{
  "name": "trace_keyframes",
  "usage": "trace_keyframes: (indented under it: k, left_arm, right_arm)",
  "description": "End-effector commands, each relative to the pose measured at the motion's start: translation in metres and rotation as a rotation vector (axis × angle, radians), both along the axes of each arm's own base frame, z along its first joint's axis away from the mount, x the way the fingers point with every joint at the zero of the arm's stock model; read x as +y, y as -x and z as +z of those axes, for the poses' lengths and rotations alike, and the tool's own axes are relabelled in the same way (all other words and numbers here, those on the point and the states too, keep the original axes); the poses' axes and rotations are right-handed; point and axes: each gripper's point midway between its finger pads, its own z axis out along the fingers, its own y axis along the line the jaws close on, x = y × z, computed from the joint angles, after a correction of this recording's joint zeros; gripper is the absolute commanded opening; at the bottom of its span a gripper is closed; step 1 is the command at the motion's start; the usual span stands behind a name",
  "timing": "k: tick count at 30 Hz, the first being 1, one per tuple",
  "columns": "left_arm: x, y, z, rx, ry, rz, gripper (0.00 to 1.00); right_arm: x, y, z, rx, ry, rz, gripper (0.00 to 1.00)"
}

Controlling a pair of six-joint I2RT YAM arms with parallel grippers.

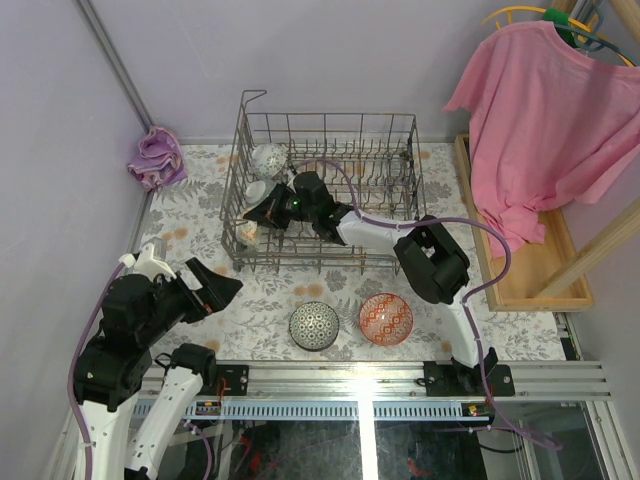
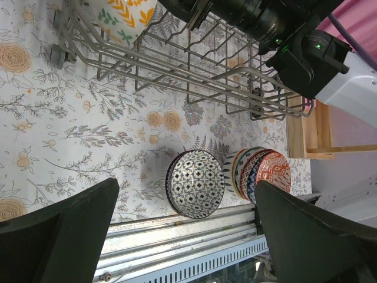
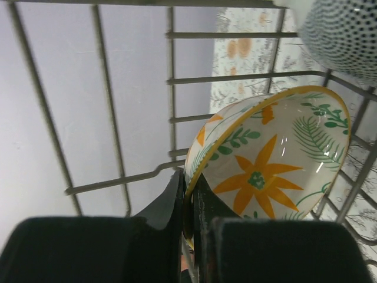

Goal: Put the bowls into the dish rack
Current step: Turn the bowl upside down on the dish rack.

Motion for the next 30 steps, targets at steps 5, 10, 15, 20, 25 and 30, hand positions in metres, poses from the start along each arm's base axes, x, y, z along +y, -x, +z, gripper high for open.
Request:
trace_keyframes:
  k: [5, 10, 15, 20, 25, 30]
  left_arm:
    - [-0.011, 0.013, 0.001, 0.019, 0.03, -0.081, 1.0]
    - [-0.011, 0.013, 0.002, 0.017, 0.03, -0.079, 1.0]
    - [-0.011, 0.013, 0.003, 0.016, 0.029, -0.078, 1.0]
    - [-0.011, 0.014, 0.003, 0.016, 0.031, -0.078, 1.0]
    - [-0.011, 0.014, 0.003, 0.016, 0.032, -0.078, 1.0]
    - [-0.011, 0.015, 0.004, 0.016, 0.032, -0.078, 1.0]
  right_arm:
    - [0.008, -0.004, 0.036, -0.051, -0.012, 0.028, 0.03]
    - [0.001, -0.003, 0.039, -0.047, -0.01, 0.022, 0.03]
    - [-0.007, -0.003, 0.043, -0.04, -0.002, 0.011, 0.07]
    - [-0.019, -0.001, 0.034, -0.029, 0.033, 0.001, 0.1]
    - [-0.027, 0.002, 0.031, -0.032, 0.065, -0.003, 0.18]
    - [-0.032, 0.003, 0.027, -0.032, 0.089, -0.006, 0.28]
